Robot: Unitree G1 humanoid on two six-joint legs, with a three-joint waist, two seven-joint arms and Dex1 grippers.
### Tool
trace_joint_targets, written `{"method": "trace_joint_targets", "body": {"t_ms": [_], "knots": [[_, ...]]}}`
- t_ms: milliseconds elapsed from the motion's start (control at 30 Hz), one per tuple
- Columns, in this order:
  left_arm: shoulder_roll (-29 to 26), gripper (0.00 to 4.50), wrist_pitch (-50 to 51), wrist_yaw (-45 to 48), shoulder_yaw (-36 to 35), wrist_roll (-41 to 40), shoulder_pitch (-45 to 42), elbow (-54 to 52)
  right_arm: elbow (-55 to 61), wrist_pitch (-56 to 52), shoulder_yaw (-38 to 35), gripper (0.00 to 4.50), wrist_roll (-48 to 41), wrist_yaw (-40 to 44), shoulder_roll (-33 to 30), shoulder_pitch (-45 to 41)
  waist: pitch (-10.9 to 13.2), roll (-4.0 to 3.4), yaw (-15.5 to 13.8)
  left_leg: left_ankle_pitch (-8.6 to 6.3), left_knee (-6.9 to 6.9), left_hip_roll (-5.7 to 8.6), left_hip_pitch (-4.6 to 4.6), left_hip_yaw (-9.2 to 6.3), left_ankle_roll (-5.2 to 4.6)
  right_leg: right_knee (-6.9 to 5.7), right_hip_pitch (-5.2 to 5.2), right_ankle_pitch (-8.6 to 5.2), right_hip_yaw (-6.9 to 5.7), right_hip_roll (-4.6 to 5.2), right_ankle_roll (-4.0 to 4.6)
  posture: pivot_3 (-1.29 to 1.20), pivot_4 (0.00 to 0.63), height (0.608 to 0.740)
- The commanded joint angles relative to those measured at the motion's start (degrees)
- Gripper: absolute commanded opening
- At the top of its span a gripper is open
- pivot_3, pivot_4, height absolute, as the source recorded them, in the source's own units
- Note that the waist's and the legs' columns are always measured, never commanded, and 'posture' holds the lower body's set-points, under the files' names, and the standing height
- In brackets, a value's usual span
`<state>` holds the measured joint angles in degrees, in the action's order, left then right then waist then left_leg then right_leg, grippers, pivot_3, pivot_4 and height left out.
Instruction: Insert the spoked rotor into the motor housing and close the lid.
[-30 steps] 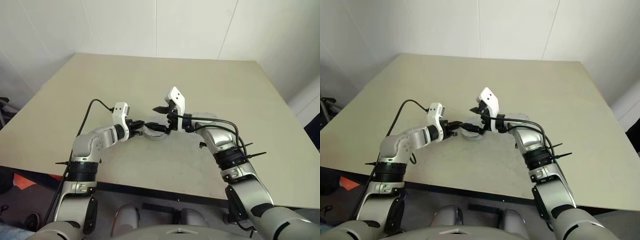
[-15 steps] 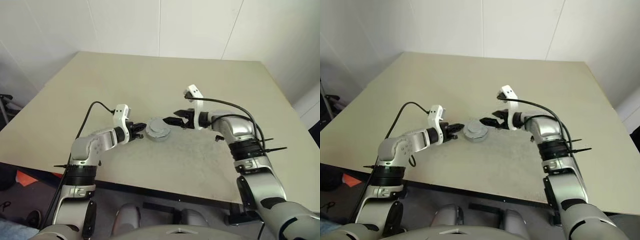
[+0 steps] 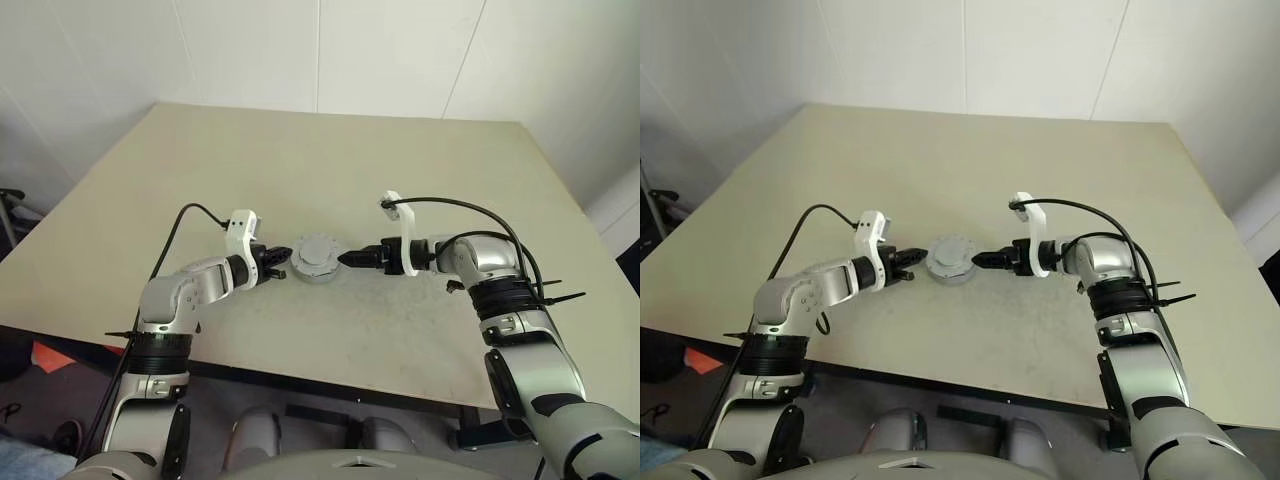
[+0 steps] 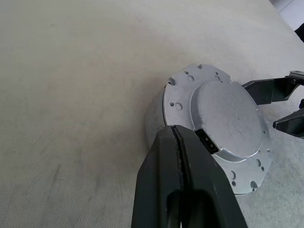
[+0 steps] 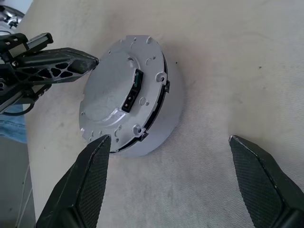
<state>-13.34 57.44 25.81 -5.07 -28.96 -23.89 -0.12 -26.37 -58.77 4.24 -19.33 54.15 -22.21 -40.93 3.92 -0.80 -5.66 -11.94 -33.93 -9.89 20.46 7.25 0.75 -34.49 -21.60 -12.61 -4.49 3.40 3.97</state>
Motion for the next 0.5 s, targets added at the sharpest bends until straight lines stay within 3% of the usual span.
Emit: {"method": "trace_joint_targets", "body": {"t_ms": [33,500], "knots": [[-0.41,0.0,0.13,0.77,0.21,-1.12,0.23,-2.15,0.77,-4.23,-1.04,4.47,-3.01,0.04,1.25,0.47,0.0,0.0,0.01,0.0,0.0,0.0,0.0,0.0,0.0,0.0,0.0,0.0,0.0,0.0,0.0,0.0,0.0,0.74],[-0.84,0.0,-0.02,0.41,0.24,-0.81,0.13,-2.12,0.16,-13.34,-6.75,4.47,-7.72,-6.45,8.94,-0.24,0.0,0.0,0.15,0.06,0.01,-0.02,-0.15,0.0,0.12,-0.14,0.04,-0.01,0.01,-0.01,0.01,0.0,0.0,0.74]]}}
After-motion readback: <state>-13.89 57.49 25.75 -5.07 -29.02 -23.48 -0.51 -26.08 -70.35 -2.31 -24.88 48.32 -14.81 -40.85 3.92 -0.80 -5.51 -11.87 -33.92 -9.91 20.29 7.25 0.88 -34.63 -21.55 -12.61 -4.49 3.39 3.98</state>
